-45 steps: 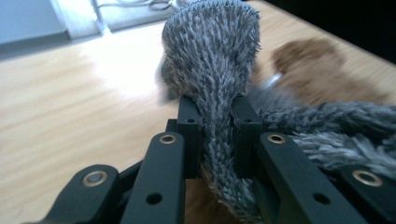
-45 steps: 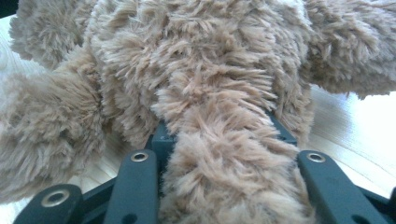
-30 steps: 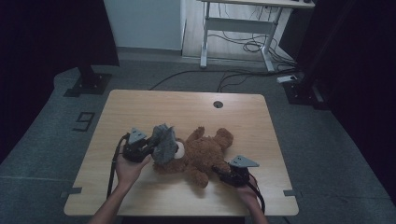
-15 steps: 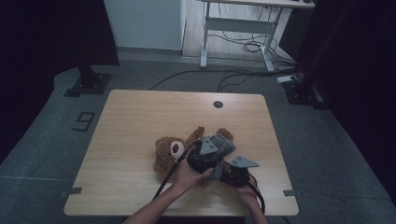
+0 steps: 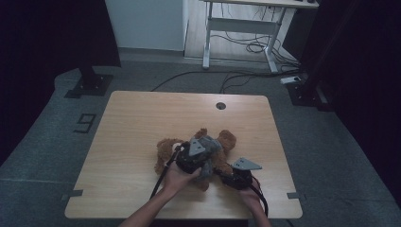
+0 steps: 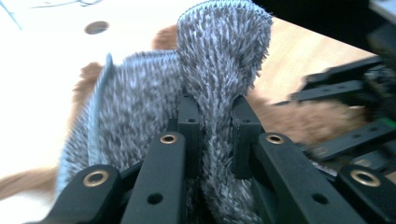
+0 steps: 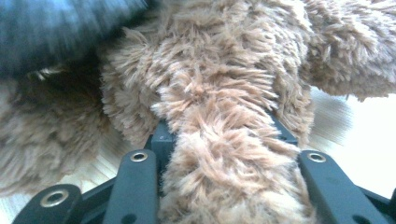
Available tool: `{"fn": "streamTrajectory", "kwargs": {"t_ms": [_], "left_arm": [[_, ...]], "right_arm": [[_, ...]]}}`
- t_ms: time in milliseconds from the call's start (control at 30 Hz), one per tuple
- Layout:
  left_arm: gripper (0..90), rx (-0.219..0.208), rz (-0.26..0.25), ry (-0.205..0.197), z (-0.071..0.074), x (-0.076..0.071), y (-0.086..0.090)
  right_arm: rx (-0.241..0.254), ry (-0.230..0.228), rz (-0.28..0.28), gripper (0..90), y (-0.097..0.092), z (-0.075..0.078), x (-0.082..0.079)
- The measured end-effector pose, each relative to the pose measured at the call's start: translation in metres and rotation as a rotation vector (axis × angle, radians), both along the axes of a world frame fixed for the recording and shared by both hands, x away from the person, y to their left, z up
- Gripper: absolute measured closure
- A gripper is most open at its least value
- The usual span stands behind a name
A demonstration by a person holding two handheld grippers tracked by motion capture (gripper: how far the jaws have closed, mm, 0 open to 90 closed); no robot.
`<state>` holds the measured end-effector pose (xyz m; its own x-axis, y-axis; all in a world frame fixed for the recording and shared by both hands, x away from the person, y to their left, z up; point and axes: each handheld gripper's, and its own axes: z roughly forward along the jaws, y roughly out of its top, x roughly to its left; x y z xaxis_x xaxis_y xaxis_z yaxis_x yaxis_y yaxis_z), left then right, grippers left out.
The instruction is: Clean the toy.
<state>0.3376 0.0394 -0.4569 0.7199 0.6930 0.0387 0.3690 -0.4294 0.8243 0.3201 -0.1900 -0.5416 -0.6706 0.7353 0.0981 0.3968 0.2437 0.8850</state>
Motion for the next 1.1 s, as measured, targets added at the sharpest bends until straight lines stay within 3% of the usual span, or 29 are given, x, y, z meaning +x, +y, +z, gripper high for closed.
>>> {"fn": "streamTrajectory", "kwargs": {"t_ms": [67,300,400,500,567,633,767,867,933,1100], "left_arm": [[78.3,0.011,0.032,-0.022,0.003,0.001,0.015],[78.2,-0.058,0.115,-0.045,0.011,-0.004,0.069],[78.3,-0.068,0.173,-0.046,0.012,-0.004,0.095],[78.2,-0.061,0.203,-0.025,0.007,-0.003,0.112],[78.3,-0.035,0.236,-0.016,-0.002,-0.002,0.122],[78.2,-0.04,0.25,0.016,-0.014,0.0,0.132],[78.4,-0.03,0.267,0.05,-0.028,0.001,0.141],[78.4,0.003,0.279,0.081,-0.036,0.005,0.147],[78.4,-0.007,0.284,0.101,-0.041,0.006,0.149],[78.6,0.039,0.291,0.103,-0.046,0.01,0.142]], "right_arm": [[0.003,0.002,0.001,57.7,0.0,0.0,0.0],[0.003,0.004,0.001,57.6,0.0,0.0,0.0],[0.008,0.006,0.001,57.5,-0.001,-0.001,0.001],[0.01,0.006,-0.003,57.5,-0.001,-0.001,0.001],[0.01,0.006,-0.004,57.5,-0.001,-0.001,0.001],[0.011,0.007,-0.004,57.5,-0.001,-0.001,0.001],[0.014,0.007,-0.003,57.4,0.0,-0.002,0.001],[0.015,0.007,-0.005,57.4,0.0,-0.002,0.001],[0.012,0.008,-0.005,57.3,0.0,-0.001,0.001],[0.021,0.012,-0.007,57.4,-0.001,-0.002,0.003]]}}
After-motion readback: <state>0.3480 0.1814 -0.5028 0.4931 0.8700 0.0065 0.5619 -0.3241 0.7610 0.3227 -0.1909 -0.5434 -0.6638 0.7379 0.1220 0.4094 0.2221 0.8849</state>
